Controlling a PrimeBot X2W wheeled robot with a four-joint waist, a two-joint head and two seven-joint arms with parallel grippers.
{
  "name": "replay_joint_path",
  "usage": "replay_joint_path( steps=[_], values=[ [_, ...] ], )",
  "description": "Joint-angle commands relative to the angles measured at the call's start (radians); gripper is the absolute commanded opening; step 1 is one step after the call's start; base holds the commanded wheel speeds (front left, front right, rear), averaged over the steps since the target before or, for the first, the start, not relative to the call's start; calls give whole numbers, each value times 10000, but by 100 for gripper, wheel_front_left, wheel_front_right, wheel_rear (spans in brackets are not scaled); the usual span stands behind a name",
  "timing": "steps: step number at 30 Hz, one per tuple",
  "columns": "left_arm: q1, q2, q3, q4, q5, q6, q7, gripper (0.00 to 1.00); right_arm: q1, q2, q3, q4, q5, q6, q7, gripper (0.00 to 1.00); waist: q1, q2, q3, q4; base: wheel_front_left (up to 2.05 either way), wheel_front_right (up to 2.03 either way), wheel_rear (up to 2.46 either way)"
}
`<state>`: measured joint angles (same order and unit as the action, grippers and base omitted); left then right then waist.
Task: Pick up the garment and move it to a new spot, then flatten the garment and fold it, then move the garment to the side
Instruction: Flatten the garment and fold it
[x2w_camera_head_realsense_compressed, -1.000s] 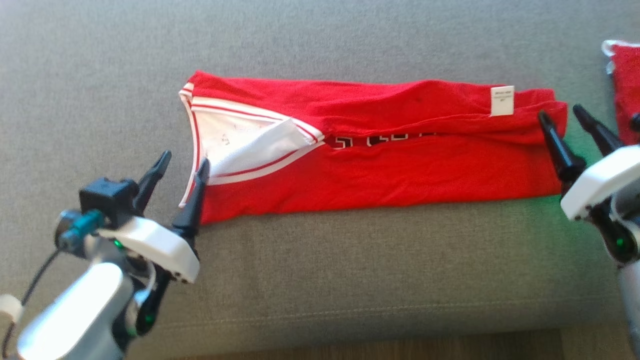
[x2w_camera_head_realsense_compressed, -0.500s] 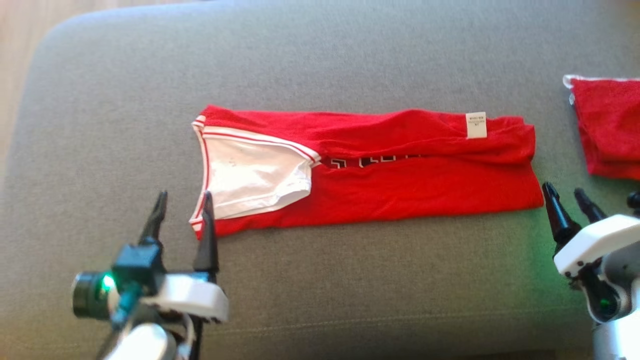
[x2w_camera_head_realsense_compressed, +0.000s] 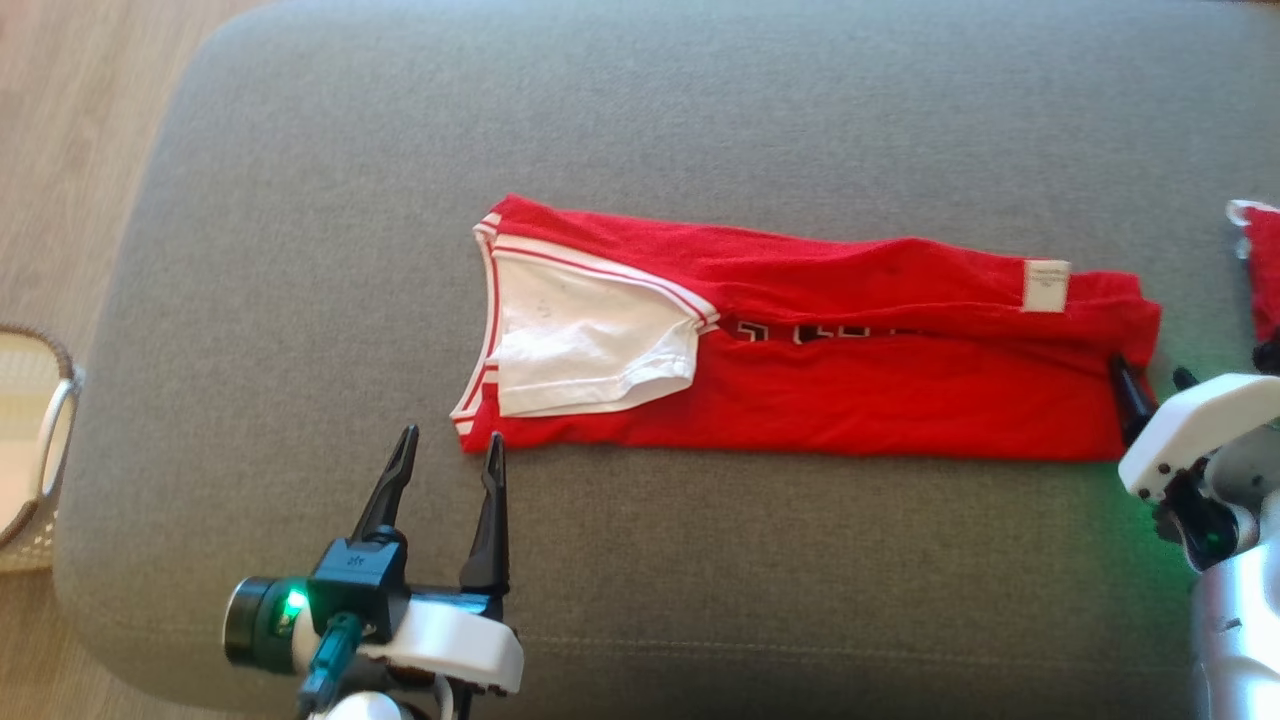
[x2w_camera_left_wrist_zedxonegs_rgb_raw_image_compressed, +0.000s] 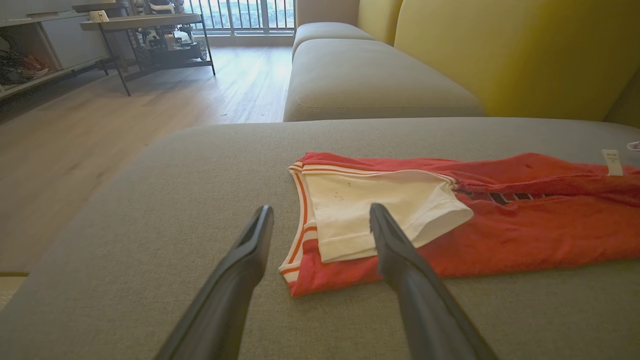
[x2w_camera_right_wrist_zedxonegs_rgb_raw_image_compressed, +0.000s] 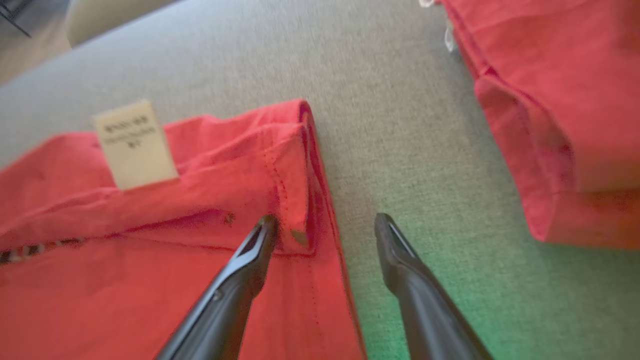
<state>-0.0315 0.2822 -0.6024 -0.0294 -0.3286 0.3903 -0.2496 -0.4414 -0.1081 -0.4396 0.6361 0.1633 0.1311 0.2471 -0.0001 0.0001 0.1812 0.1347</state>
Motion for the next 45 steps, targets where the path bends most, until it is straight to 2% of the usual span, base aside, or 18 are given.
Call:
replay_joint_path(
  steps=[1, 7, 9, 10, 11, 12, 13, 20, 25, 33, 39, 45],
  values=[
    [-263, -91, 524, -192, 159, -154, -121, 100, -431, -294, 59, 34, -696, -4, 39, 100, 1, -1, 161, 142, 0, 0, 0],
    [-207, -372, 885, -37, 379, -513, -121, 100, -784, -193, -407, 786, -1891, -4, 239, 100, 1, -1, 219, 172, 0, 0, 0],
    [-197, -464, 1019, 17, 465, -644, -121, 100, -900, -99, -501, 1040, -2146, -4, 325, 83, 1, -1, 212, 156, 0, 0, 0],
    [-189, -503, 1080, 45, 512, -707, -121, 100, -945, -42, -554, 1148, -2228, -4, 370, 57, 1, -1, 202, 144, 0, 0, 0],
    [-179, -538, 1136, 75, 558, -768, -121, 100, -982, 11, -604, 1262, -2286, -4, 438, 38, 1, -1, 189, 132, 0, 0, 0],
    [-168, -571, 1194, 105, 597, -825, -121, 100, -1008, 58, -628, 1373, -2330, -4, 511, 11, 1, -1, 174, 118, 0, 0, 0],
    [-156, -599, 1255, 138, 632, -881, -121, 100, -1019, 96, -640, 1479, -2366, -4, 579, 0, 1, -1, 152, 103, 0, 0, 0],
    [23, -752, 1695, 293, 828, -1150, -122, 100, -1022, 17, -732, 1545, -2456, -4, 295, 0, 1, -1, -155, -72, 0, 0, 0],
    [276, -822, 2036, 302, 964, -1225, -122, 100, -1114, -332, -364, 958, -2653, -4, 89, 0, 1, -1, -471, -398, 0, 0, 0],
    [550, -988, 2225, 369, 1179, -1466, -122, 100, -957, -886, 248, -535, -2239, -4, 556, 0, 1, -1, -925, -712, 0, 0, 0],
    [688, -1063, 2286, 462, 1295, -1625, -122, 100, -604, -330, 1148, -2374, -798, -4, 1323, 0, 1, -1, -1172, -620, 0, 0, 0],
    [831, -1148, 2369, 522, 1361, -1700, -122, 100, -166, 254, 2031, -4427, 833, -4, 2539, 0, 1, -1, -1312, -311, 0, 0, 0]
  ],
)
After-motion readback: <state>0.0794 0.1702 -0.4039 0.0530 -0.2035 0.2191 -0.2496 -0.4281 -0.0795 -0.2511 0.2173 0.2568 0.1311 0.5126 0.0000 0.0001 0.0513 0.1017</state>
